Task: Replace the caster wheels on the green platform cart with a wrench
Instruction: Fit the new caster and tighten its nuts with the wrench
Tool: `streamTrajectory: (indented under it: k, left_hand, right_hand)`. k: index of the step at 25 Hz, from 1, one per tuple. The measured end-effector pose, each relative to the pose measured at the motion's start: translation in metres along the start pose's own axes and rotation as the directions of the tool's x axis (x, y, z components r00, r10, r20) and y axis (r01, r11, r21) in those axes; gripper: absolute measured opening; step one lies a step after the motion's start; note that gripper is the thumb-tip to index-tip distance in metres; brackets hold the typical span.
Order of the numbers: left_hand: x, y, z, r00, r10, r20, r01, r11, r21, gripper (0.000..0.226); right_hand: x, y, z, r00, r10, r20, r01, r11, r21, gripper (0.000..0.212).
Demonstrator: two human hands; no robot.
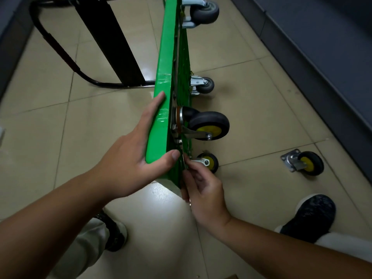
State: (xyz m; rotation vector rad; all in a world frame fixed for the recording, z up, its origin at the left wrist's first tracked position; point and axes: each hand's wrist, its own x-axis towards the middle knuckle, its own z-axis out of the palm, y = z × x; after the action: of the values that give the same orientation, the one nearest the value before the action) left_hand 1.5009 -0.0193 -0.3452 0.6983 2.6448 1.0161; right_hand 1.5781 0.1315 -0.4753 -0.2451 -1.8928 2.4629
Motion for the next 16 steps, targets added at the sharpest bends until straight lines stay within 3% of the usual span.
streamTrajectory:
  k: [5,10,13,16]
  left_hand:
    - [0.001,-0.004,0.001,1.0,-0.001,0.011,0.001,1.0,0.03,0.095]
    - [0.003,-0.008,0.002,1.0,0.001,0.027,-0.002,0.999,0.05,0.096]
    - [0.005,-0.007,0.001,0.999,0.011,0.05,-0.013,0.999,0.036,0.096]
    - [0.004,-0.007,0.0,0.998,0.005,0.057,-0.005,1.0,0.003,0.096]
  right_hand:
    - [-0.002,-0.053,0.01,0.986,0.16,-0.042,-0.162,0.986,-0.034,0.024]
    - [0.021,-0.089,0.02,0.903,0.423,-0.074,-0.412,0.903,0.124,0.011]
    - [0.014,-0.088,0.008,0.917,0.392,-0.076,-0.383,0.917,0.115,0.014]
    - [-0.004,-0.056,-0.015,0.979,0.162,-0.122,-0.164,0.986,-0.006,0.022]
